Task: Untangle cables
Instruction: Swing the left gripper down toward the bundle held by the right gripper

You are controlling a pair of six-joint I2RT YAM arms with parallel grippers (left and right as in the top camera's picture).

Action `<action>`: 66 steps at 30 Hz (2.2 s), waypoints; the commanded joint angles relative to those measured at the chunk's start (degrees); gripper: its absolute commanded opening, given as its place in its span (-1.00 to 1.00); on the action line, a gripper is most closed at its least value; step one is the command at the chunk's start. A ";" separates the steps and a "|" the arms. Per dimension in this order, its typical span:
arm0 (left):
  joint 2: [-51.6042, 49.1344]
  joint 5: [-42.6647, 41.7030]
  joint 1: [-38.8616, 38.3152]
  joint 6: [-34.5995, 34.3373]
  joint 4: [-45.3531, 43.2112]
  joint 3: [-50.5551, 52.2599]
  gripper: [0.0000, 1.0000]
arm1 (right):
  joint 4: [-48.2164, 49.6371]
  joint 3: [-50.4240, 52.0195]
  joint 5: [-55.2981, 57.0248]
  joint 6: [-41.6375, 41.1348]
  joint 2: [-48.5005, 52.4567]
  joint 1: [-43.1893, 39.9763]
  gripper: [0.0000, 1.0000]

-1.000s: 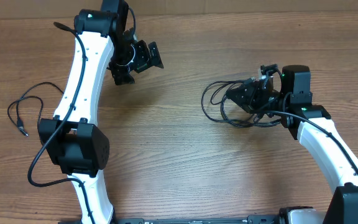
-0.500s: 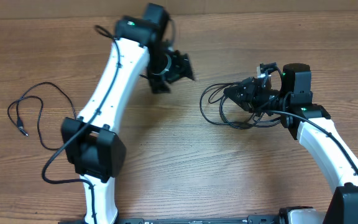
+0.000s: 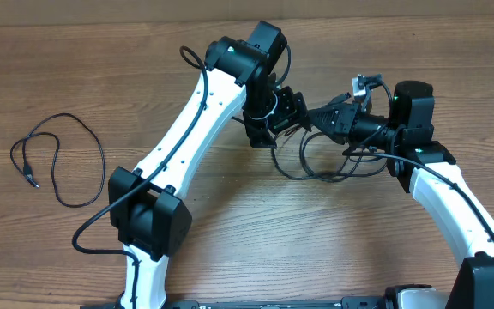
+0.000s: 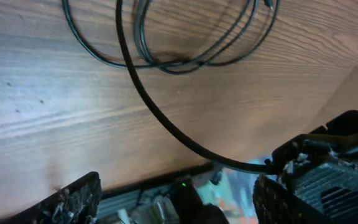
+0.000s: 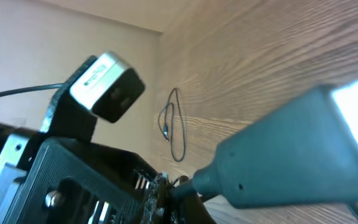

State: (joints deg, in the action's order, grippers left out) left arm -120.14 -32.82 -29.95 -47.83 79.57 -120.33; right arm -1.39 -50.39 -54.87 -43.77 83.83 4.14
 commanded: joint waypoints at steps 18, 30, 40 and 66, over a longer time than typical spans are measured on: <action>-0.50 -7.08 3.30 -18.16 -4.26 0.31 0.64 | 3.96 -0.02 -7.87 0.55 -0.72 0.37 -0.93; -0.50 -6.16 3.69 -23.34 -9.05 0.31 0.54 | 5.20 -0.02 -9.11 0.74 -0.72 0.42 -0.92; -0.50 15.65 3.96 -6.99 -7.78 0.31 -0.34 | -5.40 -0.02 1.66 3.74 -0.72 0.39 -0.93; -0.50 23.69 -6.43 23.52 -16.37 13.29 -0.04 | -31.47 -0.02 50.75 -8.61 4.72 -1.05 -0.04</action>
State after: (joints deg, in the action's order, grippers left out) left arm -120.16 -10.11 -35.42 -26.81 64.69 -108.62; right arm -32.69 -50.28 -7.18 -51.03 88.09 4.08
